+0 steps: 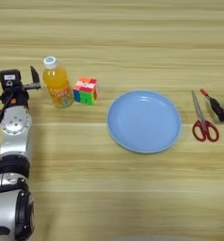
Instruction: Move the objects on the table
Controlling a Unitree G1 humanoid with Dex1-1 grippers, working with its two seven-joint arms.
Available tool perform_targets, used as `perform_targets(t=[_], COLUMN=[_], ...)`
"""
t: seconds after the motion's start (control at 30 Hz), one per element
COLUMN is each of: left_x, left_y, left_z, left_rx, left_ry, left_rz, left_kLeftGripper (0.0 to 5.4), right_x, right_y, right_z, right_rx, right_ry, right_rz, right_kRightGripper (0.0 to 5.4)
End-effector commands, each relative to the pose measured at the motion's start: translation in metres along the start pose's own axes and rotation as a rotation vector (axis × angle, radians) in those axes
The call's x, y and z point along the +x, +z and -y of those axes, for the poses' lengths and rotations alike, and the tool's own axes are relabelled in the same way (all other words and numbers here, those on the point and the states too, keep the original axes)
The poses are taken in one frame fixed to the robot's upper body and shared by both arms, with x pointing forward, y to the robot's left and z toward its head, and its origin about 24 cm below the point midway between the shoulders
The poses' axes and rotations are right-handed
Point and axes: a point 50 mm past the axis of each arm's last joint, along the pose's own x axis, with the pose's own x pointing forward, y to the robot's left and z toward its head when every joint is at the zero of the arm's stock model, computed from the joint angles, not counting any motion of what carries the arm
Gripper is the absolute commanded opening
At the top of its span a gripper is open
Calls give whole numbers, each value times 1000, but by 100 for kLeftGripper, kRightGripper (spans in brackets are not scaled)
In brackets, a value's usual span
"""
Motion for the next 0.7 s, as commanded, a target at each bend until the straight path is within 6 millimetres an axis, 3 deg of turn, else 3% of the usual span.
perform_targets(t=[0.03,0.4,0.7], left_x=[4,4,4], left_y=[6,6,6], left_z=[-2,-2,-2], left_rx=[-14,-13,-14], left_ry=[14,14,15], left_rz=[20,20,21], left_kLeftGripper=[540,540,540], right_x=[1,1,1], right_y=[-2,-19,-26], right_z=[6,4,2], right_rx=[-20,-28,-43], right_ry=[0,16,25], right_rz=[-44,-138,-186], right_kRightGripper=[540,540,448])
